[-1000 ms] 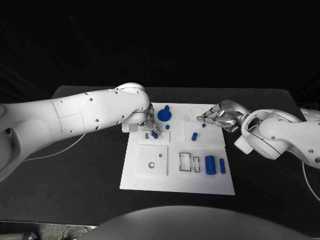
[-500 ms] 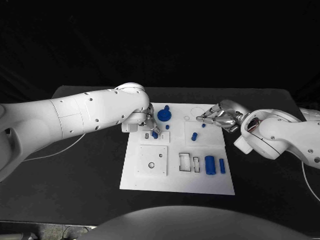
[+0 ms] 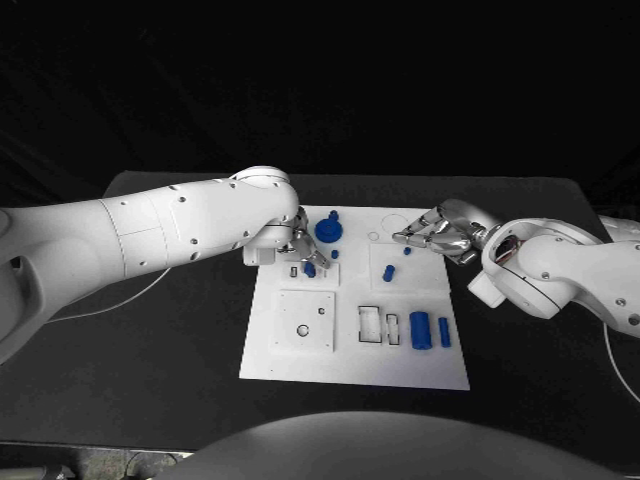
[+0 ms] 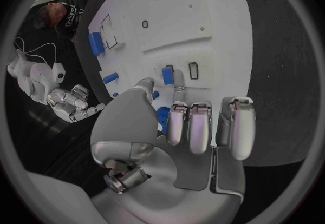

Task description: Assemble the parts on the task board

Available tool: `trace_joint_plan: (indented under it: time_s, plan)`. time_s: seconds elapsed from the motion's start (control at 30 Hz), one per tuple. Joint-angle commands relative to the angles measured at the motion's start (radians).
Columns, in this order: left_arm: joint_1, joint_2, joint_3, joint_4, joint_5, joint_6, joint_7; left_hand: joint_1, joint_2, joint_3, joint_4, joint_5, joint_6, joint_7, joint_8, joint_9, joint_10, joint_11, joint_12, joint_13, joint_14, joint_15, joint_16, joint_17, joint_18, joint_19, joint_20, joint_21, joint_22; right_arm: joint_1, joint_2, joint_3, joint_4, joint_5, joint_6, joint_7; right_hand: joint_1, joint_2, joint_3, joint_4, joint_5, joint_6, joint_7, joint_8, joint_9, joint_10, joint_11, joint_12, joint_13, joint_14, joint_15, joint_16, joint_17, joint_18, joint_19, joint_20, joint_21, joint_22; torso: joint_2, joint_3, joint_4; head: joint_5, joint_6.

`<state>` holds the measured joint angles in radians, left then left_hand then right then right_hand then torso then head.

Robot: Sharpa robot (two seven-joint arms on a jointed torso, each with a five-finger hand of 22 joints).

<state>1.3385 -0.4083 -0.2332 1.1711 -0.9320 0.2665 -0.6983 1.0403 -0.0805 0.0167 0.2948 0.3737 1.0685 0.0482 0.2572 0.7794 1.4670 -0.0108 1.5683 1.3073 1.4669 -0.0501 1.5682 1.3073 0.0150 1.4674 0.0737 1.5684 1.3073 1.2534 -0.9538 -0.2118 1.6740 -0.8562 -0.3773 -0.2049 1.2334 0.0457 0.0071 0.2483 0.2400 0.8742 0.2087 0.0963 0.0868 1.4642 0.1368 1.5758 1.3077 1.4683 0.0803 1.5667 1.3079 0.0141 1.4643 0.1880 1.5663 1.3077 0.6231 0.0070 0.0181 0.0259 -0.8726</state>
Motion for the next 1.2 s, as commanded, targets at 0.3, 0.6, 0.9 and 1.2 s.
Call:
trace_joint_plan:
  time_s: [0.3,0.6,0.9,1.2]
  plan:
    - [-0.001,0.001,-0.001,0.002,-0.001,0.007,-0.061,-0.003,0.013,-0.014,-0.001,-0.009,0.022,-0.005,0.002,0.007,0.104,0.000,0.002,0.263,0.104,0.006,0.003,0.264,-0.015,0.103,0.005,0.002,0.264,-0.001,-0.001,0.000,0.000,-0.011,0.002,0.002,0.006,0.002,-0.002,-0.007,0.005,-0.002,0.004,0.004,-0.002,0.107,0.007,-0.005,0.263,0.102,0.007,0.004,0.263,-0.014,0.106,0.008,0.004,0.263,0.000,0.0002,-0.0002,0.001,0.000]
    - [-0.001,-0.001,0.000,0.007,-0.027,0.003,-0.065,0.012,0.019,-0.019,-0.002,-0.009,0.032,-0.010,0.008,0.013,0.104,-0.004,0.002,0.263,0.104,0.002,0.003,0.264,-0.015,0.103,0.003,0.002,0.264,-0.001,0.000,0.000,-0.001,-0.011,0.003,0.002,0.006,0.002,-0.002,-0.007,0.005,-0.002,0.004,0.004,-0.002,0.107,0.007,-0.005,0.263,0.102,0.007,0.004,0.263,-0.014,0.106,0.008,0.004,0.263,-0.001,0.0003,0.0003,0.002,0.000]
    - [-0.001,-0.007,0.000,0.014,-0.038,0.002,-0.062,0.042,0.025,-0.020,-0.002,0.013,0.034,-0.015,0.011,0.022,0.104,-0.009,0.002,0.263,0.104,-0.002,0.003,0.264,-0.015,0.103,-0.001,0.002,0.264,-0.003,0.001,0.000,-0.003,-0.011,0.003,0.003,0.006,0.002,-0.002,-0.007,0.005,-0.002,0.004,0.004,-0.002,0.107,0.007,-0.005,0.263,0.102,0.007,0.004,0.263,-0.014,0.106,0.008,0.004,0.263,0.000,-0.0001,-0.0006,0.001,0.000]
    - [-0.001,-0.006,0.000,0.016,-0.039,-0.012,-0.054,0.046,0.026,-0.019,-0.002,0.015,0.034,-0.015,0.011,0.023,0.104,-0.010,0.002,0.263,0.104,-0.003,0.003,0.264,-0.015,0.103,-0.001,0.002,0.264,-0.004,0.001,0.000,-0.003,-0.011,0.003,0.003,0.006,0.002,-0.002,-0.007,0.005,-0.002,0.004,0.004,-0.002,0.107,0.007,-0.005,0.263,0.102,0.007,0.004,0.263,-0.014,0.106,0.008,0.004,0.263,0.000,0.0002,-0.0003,0.001,0.000]
